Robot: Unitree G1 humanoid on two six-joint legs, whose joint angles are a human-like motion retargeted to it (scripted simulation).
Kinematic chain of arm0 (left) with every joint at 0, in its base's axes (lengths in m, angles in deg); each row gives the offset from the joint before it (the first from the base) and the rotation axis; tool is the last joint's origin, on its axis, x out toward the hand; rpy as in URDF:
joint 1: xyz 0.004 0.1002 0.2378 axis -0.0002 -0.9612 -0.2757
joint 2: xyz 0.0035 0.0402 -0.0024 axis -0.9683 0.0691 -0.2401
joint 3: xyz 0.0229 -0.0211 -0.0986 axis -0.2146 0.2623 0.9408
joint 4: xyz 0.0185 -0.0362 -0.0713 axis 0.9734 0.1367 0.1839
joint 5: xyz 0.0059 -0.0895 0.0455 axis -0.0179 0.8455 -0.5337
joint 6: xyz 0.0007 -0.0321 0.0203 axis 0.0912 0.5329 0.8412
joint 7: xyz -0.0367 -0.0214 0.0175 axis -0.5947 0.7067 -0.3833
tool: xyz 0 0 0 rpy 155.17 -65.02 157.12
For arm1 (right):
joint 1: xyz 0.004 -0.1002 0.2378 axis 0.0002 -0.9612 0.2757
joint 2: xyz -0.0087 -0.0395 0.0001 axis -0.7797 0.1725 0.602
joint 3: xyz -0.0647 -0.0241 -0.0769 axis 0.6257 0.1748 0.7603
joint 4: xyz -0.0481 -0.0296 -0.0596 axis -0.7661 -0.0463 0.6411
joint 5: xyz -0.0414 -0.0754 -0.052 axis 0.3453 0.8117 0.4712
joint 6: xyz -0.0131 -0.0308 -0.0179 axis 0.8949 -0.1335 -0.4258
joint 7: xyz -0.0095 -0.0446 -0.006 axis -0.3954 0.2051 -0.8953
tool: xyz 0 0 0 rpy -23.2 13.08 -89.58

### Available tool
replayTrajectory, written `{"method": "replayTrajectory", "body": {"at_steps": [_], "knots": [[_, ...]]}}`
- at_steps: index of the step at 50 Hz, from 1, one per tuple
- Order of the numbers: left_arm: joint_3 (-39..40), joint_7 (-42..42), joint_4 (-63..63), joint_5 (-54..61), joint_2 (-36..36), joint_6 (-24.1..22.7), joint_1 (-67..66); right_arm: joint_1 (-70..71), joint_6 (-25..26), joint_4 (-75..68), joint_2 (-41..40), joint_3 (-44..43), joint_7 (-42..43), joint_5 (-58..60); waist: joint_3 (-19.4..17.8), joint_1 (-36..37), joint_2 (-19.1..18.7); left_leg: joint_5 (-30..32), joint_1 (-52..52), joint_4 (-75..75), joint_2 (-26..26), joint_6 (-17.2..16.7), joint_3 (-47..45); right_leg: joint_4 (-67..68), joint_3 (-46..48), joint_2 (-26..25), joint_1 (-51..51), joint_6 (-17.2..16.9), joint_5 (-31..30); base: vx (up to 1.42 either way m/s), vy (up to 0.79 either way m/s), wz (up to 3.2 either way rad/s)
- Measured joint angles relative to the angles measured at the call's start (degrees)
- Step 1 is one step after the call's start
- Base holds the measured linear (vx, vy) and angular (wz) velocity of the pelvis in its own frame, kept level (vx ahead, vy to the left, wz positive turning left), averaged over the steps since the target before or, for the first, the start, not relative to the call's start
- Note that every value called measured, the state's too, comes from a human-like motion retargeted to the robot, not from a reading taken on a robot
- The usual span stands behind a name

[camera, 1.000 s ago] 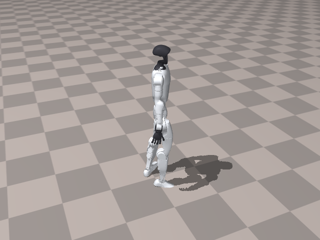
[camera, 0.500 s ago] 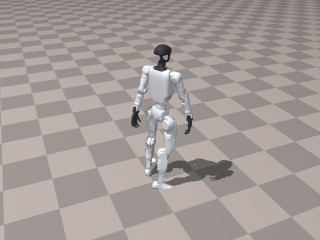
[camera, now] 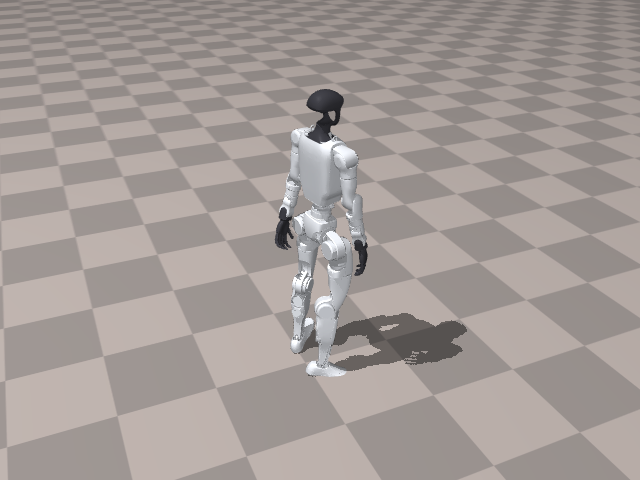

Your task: In place motions

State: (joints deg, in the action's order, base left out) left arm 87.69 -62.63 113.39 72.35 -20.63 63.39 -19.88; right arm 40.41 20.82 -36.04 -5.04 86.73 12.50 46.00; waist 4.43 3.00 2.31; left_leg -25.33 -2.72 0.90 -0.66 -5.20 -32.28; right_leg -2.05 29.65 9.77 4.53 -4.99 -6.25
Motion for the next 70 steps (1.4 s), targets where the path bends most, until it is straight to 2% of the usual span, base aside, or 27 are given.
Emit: {"method": "replayTrajectory", "body": {"at_steps": [6, 10, 13, 16, 20, 25, 28, 33, 37, 43, 50, 53, 57, 59, 62, 67, 70], "knots": [[-5.08, -5.34, -11.17, -6.88, -2.02, -0.23, 14.41, -11.26, 4.87, -14.55, 4.9, -14.83, -0.57, -2.32, -0.51, -0.8, -0.16, -0.32, 0.67, 0.32, 0.15, -0.01, -0.18, -0.44, 0.35, 0.44, -0.08, 0.22, -0.48, -0.01, 0.0, -0.03], [-7.54, -7.34, -20.59, -10.22, -3.42, -2.37, 21.39, -19.57, 11.21, -15.63, 8.55, -22.88, -2.51, -7.85, -1.31, -1.66, -0.48, -0.34, 0.91, 0.49, 0.31, -0.02, 0.17, -0.69, 0.74, 0.63, 0.1, 0.38, -0.58, -0.01, 0.0, 0.0], [-9.5, -6.76, -27.6, -10.8, -4.23, -4.28, 24.34, -23.69, 12.93, -15.63, 9.84, -26.14, -2.05, -11.01, -1.94, -1.96, -0.71, -0.24, 0.93, 0.5, 0.34, 0.0, 0.23, -0.77, 1.07, 0.71, 0.29, 0.46, -0.55, -0.06, 0.0, 0.02], [-11.25, -4.71, -32.07, -11.6, -4.78, -8.53, 24.68, -25.4, 12.58, -15.63, 9.82, -27.09, -0.24, -12.82, -2.1, -1.75, -1.12, -0.08, 1.06, 0.5, 0.22, 0.02, 0.4, -0.82, 1.39, 0.65, 0.35, 0.45, -0.52, 0.0, 0.0, 0.0], [-15.16, -0.25, -31.41, -13.02, -4.27, -11.4, 22.25, -23.4, 12.21, -15.63, 8.27, -23.53, 0.44, -14.17, -1.7, -0.58, -1.66, 0.13, 1.14, 0.45, -0.02, 0.07, 0.68, -0.78, 1.5, 0.41, 0.3, 0.47, -0.42, 0.0, 0.0, 0.0], [-18.26, -2.41, -22.5, -17.49, -1.01, -8.71, 12.59, -12.58, 12.44, -15.63, 4.57, -12.36, 0.9, -14.3, -1.04, 2.39, -2.09, 0.38, 0.07, -0.02, -0.05, 0.06, 0.42, -0.31, 0.27, 0.1, -0.16, 0.91, -0.3, 0.03, 0.02, -0.05], [-14.8, -1.34, -14.24, -19.3, 0.86, -6.37, 4.96, -1.03, 8.05, -14.66, 2.3, -6.59, -1.06, -10.74, -1.26, 1.97, -2.34, 0.58, -0.67, -0.32, -0.11, -0.06, -0.08, 0.06, -0.45, 0.02, -0.66, 1.14, -0.36, -0.05, 0.0, -0.06], [-5.26, 1.47, -0.61, -17.85, 2.12, -2.16, -8.56, 11.73, 3.36, 3.49, -2.03, 0.43, -5.34, -9.42, -1.47, 1.01, -2.84, 0.91, -0.99, -0.55, -0.6, -0.45, -1.2, 0.62, -1.98, -0.33, -1.98, 1.38, -0.28, -0.01, 0.0, -0.02], [-2.07, -2.47, 0.07, -16.45, 0.89, 2.62, -20.39, 20.45, 0.43, 14.65, -4.13, 3.67, -5.95, -10.8, -1.64, 0.63, -2.89, 1.17, -0.88, -0.49, -1.09, -0.64, -1.73, 0.8, -3.05, -0.83, -2.67, 1.53, -0.1, 0.0, 0.0, 0.0], [-0.07, -2.35, 0.07, -21.41, -0.95, 2.16, -26.43, 25.3, -2.67, 23.7, -2.37, 5.53, -5.32, -7.59, -1.44, 0.72, -1.97, 1.55, -0.31, -0.17, -1.35, -0.68, -1.31, 0.89, -2.88, -0.84, -2.83, 1.45, 0.24, -0.01, -0.01, 0.12], [-4.54, -1.89, 0.07, -17.9, -1.59, 3.1, -14.31, 13.52, -2.94, 20.08, -0.68, 3.75, -2.77, -4.65, -0.99, -0.12, -0.31, 1.53, 0.04, 0.01, -0.54, -0.42, 0.02, 0.63, -0.96, -0.06, -1.67, 1.27, 0.64, 0.02, 0.0, 0.22], [-10.37, -2.72, -0.64, -20.62, -1.95, 3.77, -4.2, 6.59, -1.81, 9.75, -0.43, 0.68, -5.56, -4.63, -0.87, -0.05, 0.07, 1.3, 0.1, 0.26, -0.54, -0.31, 0.2, 0.56, -0.32, 0.14, -1.12, 1.06, 0.62, 0.0, 0.0, 0.0], [-16.16, -6.73, -7.49, -23.99, -2.86, 3.41, 8.36, -0.31, 1.25, -9.8, 1.26, -7.18, -8.15, -3.88, -0.99, 0.2, 0.42, 0.98, 0.37, 0.37, -0.61, 0.0, 0.05, 0.33, 0.25, 0.19, -0.7, 0.79, 0.45, 0.0, 0.0, 0.0], [-16.19, -7.97, -12.48, -23.43, -2.93, 2.03, 13.5, -4.86, 3.91, -15.49, 2.95, -11.83, -7.69, -4.73, -1.38, 0.35, 0.4, 0.84, 0.53, 0.29, -0.63, 0.21, -0.07, 0.09, 0.57, 0.18, -0.61, 0.68, 0.19, 0.0, 0.0, 0.0], [-14.71, -7.89, -19.03, -19.62, -2.27, -0.68, 20.52, -14.44, 6.99, -15.63, 5.54, -17.87, -5.86, -8.68, -1.71, 0.75, 0.16, 0.61, 1.02, 0.17, -0.67, 0.42, -0.13, -0.26, 0.75, 0.06, -0.95, 0.69, -0.22, -0.01, 0.0, -0.22], [-12.82, -5.76, -27.93, -13.01, -1.06, -5.13, 28.2, -25.73, 5.82, -15.63, 8.09, -26.43, -1.57, -11.98, -1.91, 1.23, 0.02, 0.42, 1.86, 0.48, -0.65, 0.27, 0.15, -0.44, 0.7, 0.16, -1.74, 1.04, -0.68, -0.02, 0.0, -0.13], [-13.29, -5.26, -31.54, -11.1, -1.22, -8.04, 29.75, -29.23, 7.5, -15.63, 8.8, -28.14, -1.14, -12.75, -2.13, 1.75, -0.17, 0.4, 1.75, 0.5, -0.6, 0.17, -0.05, -0.34, 0.68, 0.28, -1.79, 1.12, -0.76, 0.0, 0.0, 0.0]]}}
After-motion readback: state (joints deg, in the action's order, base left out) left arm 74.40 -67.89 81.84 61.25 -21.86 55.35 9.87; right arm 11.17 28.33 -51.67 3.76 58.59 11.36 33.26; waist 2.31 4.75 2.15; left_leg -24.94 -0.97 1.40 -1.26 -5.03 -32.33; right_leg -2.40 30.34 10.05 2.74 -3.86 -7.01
